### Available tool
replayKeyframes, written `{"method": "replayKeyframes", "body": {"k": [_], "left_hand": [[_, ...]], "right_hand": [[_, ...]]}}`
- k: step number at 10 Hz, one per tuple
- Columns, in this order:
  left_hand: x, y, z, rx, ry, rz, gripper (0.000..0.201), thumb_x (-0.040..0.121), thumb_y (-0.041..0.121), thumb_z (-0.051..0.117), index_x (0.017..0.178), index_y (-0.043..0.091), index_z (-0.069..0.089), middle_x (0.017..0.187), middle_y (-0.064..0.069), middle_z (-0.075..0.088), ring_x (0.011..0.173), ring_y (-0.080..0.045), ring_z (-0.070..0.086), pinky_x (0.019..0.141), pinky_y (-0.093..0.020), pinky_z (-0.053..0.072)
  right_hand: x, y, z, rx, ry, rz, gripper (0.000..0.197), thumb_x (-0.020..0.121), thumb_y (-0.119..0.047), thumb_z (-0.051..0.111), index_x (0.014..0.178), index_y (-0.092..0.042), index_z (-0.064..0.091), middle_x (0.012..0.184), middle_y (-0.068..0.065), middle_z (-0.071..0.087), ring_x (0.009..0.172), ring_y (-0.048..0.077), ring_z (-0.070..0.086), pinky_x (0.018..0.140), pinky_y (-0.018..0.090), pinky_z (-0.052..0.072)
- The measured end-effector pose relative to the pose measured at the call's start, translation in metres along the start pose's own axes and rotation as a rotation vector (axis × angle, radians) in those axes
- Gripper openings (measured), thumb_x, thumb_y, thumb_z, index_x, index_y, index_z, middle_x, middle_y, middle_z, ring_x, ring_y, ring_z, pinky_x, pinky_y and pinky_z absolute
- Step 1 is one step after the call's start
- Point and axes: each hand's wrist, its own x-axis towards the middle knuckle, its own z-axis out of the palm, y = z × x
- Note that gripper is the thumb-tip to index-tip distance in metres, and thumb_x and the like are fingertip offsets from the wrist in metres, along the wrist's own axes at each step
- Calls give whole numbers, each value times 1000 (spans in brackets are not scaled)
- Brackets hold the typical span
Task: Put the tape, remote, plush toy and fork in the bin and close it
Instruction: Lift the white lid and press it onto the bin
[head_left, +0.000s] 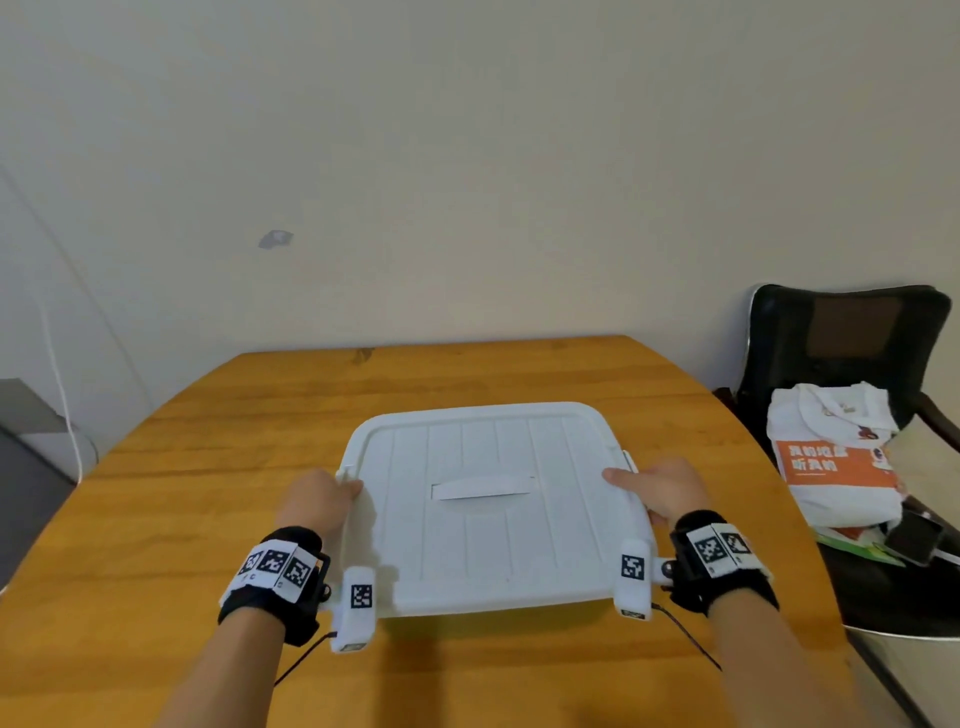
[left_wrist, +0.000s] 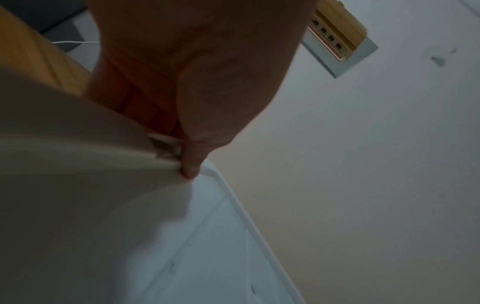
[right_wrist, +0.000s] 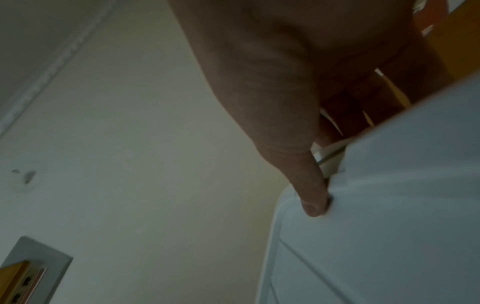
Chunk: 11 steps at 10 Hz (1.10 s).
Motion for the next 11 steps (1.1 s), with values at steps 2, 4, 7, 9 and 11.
{"method": "replayKeyframes", "body": {"k": [2,4,7,9,11], "left_hand": [[5,-3,2,-28,-6,2,44,95,41,56,72,4,63,71,-11,65,64,-26,61,56,-32,45],[5,-3,0,-43,-13,-9,43,95,40,57,71,5,63,72,-11,66,63,-24,61,55,-31,46],[6,-5,3,-66,-6,-2,41,95,41,56,77,6,66,75,-9,67,66,-22,63,58,-32,49],[3,-5,2,-123,-24,-6,39,95,39,56,86,4,69,82,-11,70,74,-26,66,66,-37,55],[-23,-6,-5,-475,20,-6,56,96,39,54,143,9,49,138,-10,56,123,-30,55,97,-43,47]], "right_hand": [[6,-6,2,-252,55,-87,48,79,-37,82,54,-6,54,58,8,62,55,27,61,54,33,48],[4,-14,4,-428,77,-106,55,81,-40,78,52,-14,39,51,2,40,45,20,40,47,27,28],[2,-15,4,-475,75,-109,56,81,-41,78,51,-14,40,49,2,40,43,20,39,46,26,28],[-2,-9,3,-438,78,-158,57,82,-43,76,51,-16,37,50,2,38,46,20,38,49,28,27],[-16,-5,-2,-263,81,-249,38,92,-41,66,92,-3,71,94,15,73,88,32,68,80,44,53]]}}
